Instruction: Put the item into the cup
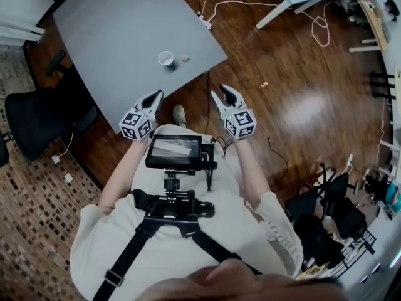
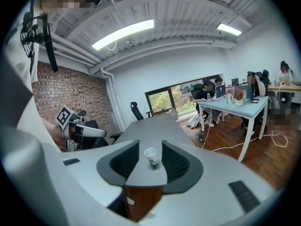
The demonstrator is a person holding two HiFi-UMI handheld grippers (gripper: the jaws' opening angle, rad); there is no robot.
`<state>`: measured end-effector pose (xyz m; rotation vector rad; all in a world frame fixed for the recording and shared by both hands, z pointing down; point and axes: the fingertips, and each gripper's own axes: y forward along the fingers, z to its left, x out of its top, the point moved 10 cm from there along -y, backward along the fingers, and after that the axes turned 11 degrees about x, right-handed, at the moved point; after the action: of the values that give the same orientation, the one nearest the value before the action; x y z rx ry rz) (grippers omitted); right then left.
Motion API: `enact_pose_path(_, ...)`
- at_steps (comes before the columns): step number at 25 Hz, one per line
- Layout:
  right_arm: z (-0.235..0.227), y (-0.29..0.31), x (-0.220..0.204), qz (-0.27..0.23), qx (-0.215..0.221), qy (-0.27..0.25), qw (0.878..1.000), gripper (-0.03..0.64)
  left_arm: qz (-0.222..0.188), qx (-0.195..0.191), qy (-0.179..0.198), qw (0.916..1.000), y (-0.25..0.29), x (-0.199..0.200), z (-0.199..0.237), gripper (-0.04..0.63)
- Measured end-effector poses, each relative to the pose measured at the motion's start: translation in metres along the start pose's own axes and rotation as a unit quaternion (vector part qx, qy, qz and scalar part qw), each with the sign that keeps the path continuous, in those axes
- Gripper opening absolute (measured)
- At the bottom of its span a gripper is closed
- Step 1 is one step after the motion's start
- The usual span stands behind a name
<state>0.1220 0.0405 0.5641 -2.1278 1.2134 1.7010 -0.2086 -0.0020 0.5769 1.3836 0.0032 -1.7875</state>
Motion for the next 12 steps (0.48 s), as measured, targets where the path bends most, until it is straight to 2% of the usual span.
enact_pose_path(5,-0.024,0.053,0.002,0.025,-0.01,-0.002,1.0,0.162,0.015,-0.006,-0.003,0.9999,0.021,0.01,0.043,-0.006)
enact_pose_path(12,-0.045,0.076,0.013,0.052,-0.013,-0.018,0.998,0.163,0.025,-0.013,-0.004,0.9996,0.034,0.019,0.043,-0.006)
